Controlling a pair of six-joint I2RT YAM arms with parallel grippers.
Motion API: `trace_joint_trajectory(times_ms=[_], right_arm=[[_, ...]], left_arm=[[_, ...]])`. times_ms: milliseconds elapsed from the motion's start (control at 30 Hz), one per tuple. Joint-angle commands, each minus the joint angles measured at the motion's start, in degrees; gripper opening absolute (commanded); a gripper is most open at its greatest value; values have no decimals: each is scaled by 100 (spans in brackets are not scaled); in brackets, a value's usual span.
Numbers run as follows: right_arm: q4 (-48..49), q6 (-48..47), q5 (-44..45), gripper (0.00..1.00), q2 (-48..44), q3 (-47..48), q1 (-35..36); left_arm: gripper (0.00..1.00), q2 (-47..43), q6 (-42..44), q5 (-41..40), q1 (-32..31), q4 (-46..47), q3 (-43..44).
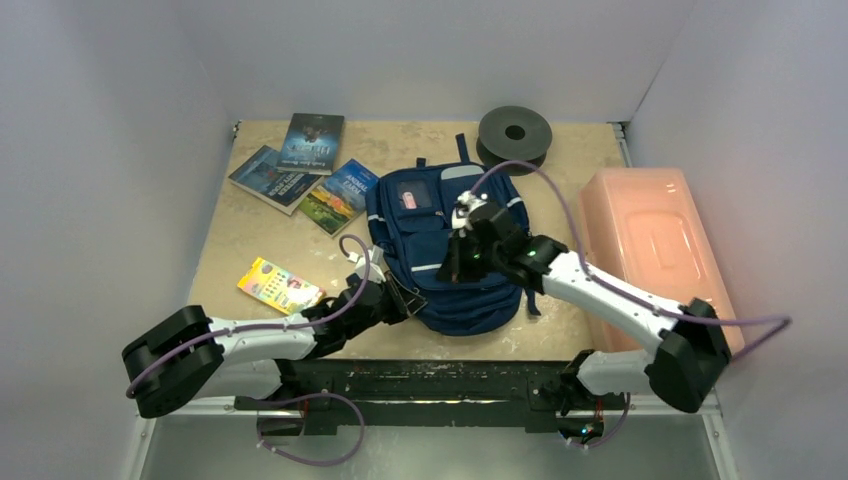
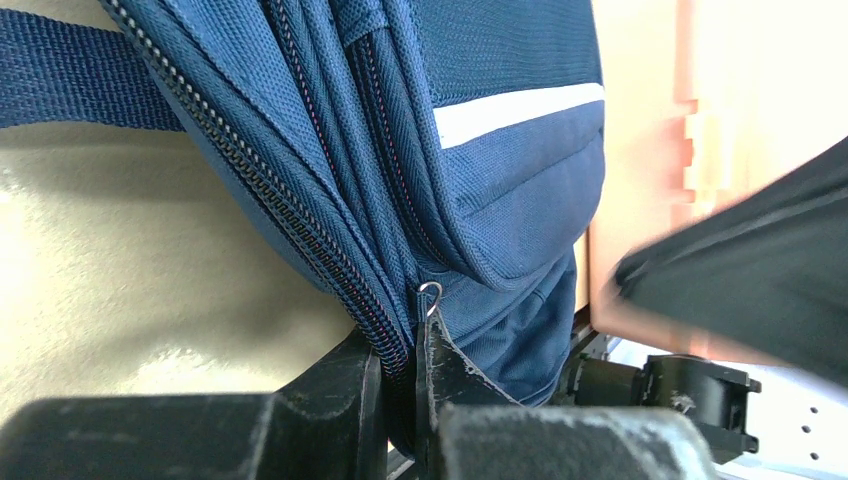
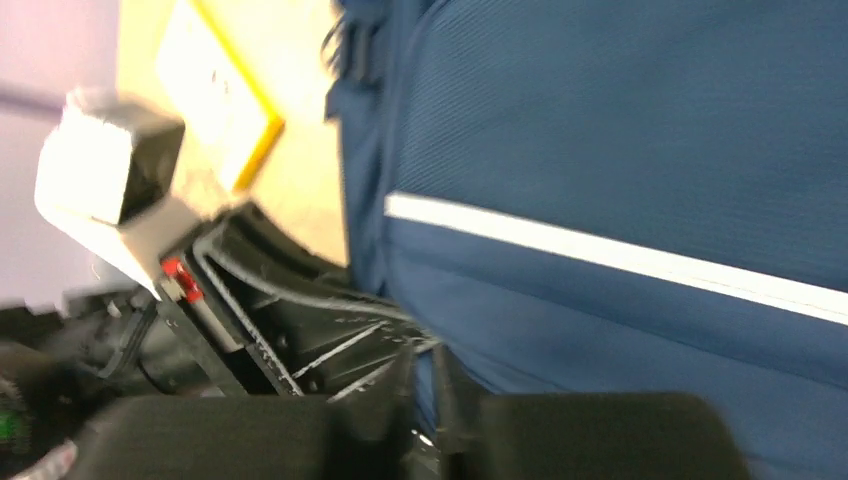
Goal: Pack the student bag
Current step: Unzip the student bag at the center of the board.
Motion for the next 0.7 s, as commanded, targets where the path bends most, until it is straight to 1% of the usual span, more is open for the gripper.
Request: trace_joint_trajectory(times_ms=[0,67,100,133,167,233,300,333,433,533,600,667], right_arm=[[-1015,-257,789,23,-1163,-364,-1377],[-996,-251,551,50,-1774,-855,-2208],[-985,-259,462,61,-1988,-1070,-2498],[-973,-289,364,66,-2097,-1147,-2705],[-1012,-309,262,67,-2096,-1275,-2881],[-953,-382,-56,67,-1904,-1525,-3197],[-676,-449,-660,60,-1689,-1806,-3506],[-369,-404,-948,58,-1624,-1925,-3618],[47,-226,-1408,55,-1476,-2109,-3686],[284,-66,-1729,51,-1307,-2159,-3683],[314,7,-1838,44,-1261,-2170,-3684],[129,-61,-1697,45,-1343,-2059,-3686]], left_arm=[[0,-305,385,-46,104,-56,345],[0,-327,396,150,283,-232,357],[0,-323,430,251,365,-275,369],[0,-307,466,343,431,-316,379],[0,-276,486,445,489,-329,384],[0,-211,481,617,607,-288,372],[0,-156,481,746,685,-275,358],[0,-133,473,786,705,-244,346],[0,-50,494,922,742,-187,377],[0,54,517,1034,741,-169,439],[0,148,501,1094,746,-72,453],[0,220,499,1105,743,-46,476]])
